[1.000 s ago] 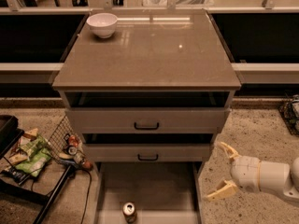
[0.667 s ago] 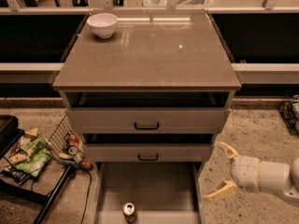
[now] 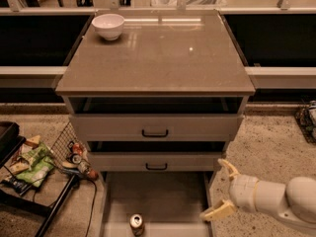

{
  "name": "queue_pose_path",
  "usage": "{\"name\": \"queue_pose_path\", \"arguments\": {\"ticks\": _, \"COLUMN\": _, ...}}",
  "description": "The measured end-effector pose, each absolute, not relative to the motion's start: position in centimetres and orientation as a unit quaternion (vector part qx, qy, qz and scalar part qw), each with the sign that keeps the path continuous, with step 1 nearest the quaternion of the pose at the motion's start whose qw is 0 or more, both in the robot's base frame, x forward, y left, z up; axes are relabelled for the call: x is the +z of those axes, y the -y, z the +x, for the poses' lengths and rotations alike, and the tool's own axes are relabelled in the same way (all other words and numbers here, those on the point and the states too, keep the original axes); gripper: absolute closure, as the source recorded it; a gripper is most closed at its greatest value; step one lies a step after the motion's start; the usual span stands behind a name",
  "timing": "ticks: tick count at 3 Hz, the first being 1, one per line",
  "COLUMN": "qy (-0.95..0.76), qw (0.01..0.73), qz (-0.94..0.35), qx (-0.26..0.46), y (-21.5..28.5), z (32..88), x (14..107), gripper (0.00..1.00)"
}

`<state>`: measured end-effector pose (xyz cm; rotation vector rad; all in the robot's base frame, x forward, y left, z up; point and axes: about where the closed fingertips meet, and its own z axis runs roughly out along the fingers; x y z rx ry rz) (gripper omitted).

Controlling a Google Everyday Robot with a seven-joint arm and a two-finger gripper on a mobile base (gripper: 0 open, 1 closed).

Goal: Pick orange can from bottom drawer and place on counter

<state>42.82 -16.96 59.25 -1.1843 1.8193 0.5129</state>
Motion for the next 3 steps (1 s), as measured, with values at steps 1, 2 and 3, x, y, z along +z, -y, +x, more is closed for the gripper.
{"name": "queue_pose_path", "arguments": {"ticks": 1, "qy": -0.712, "qw": 0.429, "qz": -0.504, "qx": 0.234, "y": 12.4, "z": 42.4, "x": 49.7, "gripper": 0.0}}
{"name": "queue_pose_path", "arguments": {"ticks": 2, "qy": -0.695, "qw": 0.433, "qz": -0.509, "qx": 0.264, "y": 9.6, "z": 42.5, "x": 42.9, "gripper": 0.0}}
{"name": "queue_pose_path", "arguments": {"ticks": 3, "qy": -0.676, "qw": 0.433, "qz": -0.513, "qx": 0.302, "y": 6.9, "z": 43.2, "x": 36.5, "gripper": 0.0}}
